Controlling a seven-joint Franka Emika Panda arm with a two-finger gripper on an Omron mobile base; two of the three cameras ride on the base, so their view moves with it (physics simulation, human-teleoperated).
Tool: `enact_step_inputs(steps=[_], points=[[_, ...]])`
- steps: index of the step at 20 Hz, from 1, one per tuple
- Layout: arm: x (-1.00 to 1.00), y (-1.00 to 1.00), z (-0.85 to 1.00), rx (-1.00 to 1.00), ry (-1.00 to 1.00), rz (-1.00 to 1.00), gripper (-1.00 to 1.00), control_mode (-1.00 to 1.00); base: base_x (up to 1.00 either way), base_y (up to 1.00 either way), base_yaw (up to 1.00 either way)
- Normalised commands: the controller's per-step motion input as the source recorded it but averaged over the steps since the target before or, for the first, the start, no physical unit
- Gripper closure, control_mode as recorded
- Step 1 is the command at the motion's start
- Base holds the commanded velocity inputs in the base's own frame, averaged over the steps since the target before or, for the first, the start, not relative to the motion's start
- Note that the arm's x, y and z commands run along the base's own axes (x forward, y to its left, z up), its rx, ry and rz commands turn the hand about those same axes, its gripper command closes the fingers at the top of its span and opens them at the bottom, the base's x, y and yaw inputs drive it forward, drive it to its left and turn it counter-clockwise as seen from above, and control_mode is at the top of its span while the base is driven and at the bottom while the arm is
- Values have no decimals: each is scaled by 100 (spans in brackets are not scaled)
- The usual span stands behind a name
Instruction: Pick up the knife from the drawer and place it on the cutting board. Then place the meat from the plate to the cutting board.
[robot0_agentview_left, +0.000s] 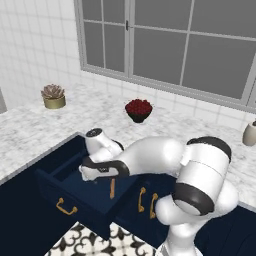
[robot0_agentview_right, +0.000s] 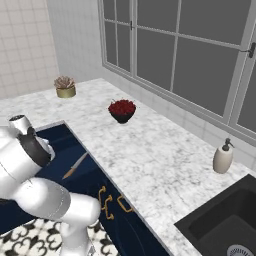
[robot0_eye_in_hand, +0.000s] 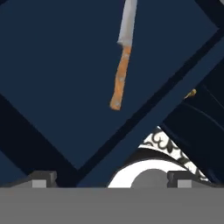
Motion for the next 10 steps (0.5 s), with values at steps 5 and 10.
enact_step_inputs(steps=[5, 10], points=[[76, -17, -65, -4, -2, -29, -100, -100, 0, 0, 0], [49, -15, -70, 0, 0, -16, -100, -100, 0, 0, 0]])
